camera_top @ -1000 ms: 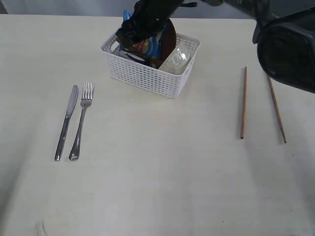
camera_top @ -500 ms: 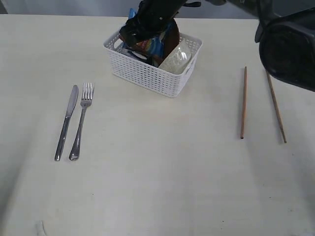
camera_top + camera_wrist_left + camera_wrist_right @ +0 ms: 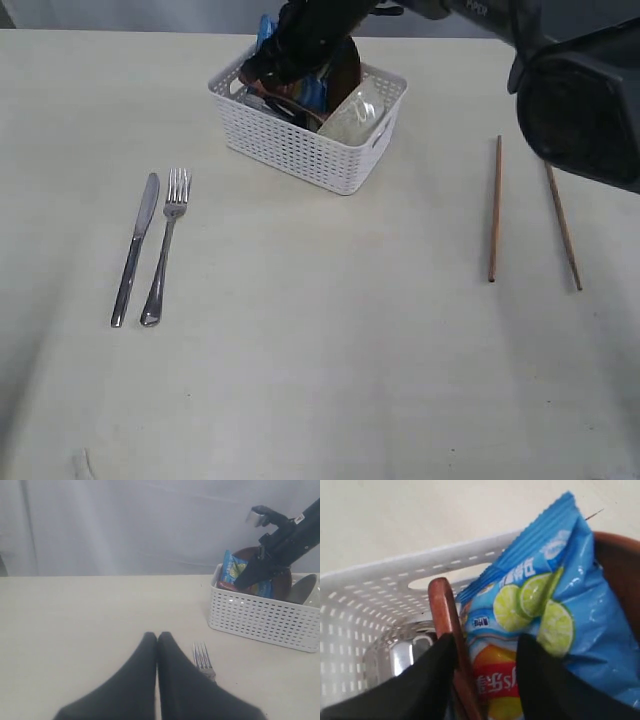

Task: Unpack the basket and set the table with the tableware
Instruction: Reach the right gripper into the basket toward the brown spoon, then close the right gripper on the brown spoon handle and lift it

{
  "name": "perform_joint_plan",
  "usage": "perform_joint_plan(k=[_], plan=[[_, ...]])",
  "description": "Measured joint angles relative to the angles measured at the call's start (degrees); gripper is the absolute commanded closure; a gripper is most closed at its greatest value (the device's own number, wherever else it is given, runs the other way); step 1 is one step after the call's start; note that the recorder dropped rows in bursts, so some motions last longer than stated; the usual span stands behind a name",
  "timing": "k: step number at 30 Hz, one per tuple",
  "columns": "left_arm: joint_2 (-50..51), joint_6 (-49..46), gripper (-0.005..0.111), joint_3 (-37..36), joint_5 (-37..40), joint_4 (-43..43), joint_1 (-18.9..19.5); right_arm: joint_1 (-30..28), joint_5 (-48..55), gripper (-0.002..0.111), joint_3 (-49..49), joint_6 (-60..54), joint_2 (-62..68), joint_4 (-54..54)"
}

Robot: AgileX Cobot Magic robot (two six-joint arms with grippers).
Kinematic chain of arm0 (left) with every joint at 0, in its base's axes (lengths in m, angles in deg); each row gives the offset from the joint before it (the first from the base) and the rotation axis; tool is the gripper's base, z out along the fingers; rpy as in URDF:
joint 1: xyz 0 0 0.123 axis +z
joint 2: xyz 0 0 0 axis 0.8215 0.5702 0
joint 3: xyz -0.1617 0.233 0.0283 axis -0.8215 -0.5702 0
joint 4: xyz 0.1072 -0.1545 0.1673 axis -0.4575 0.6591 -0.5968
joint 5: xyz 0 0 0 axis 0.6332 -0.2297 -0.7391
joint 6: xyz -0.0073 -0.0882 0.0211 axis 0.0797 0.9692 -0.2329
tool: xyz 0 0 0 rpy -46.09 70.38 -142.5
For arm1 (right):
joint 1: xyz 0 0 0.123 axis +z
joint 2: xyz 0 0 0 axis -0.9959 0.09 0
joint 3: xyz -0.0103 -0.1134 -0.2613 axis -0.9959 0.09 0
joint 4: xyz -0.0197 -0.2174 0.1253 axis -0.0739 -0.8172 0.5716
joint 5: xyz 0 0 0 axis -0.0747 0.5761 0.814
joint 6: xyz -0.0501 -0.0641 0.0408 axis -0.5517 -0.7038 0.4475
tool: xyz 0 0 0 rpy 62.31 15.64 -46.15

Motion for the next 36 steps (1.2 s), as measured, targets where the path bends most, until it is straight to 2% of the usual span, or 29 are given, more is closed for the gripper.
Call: perform_joint_plan(k=[11,16,32,36], plan=[[0.00,0.00,0.107,0.00,0.00,0.00,0.00,0.82,3.41,0.068,0.81,0.67,-2.25,-2.56],[0.00,0.00,0.107,0.00,0.00,0.00,0.00,0.82,4.91,0.068,1.28,0.26,-5.18,0.67],[0.00,0.00,0.107,0.00,0.00,0.00,0.00,1.22,0.90,0.068,1.28,-1.47,-1.48,2.27],[0.00,0.00,0.107,0.00,0.00,0.00,0.00,1.22,0.02,0.076,1.06,-1.47,-0.87,2.59]])
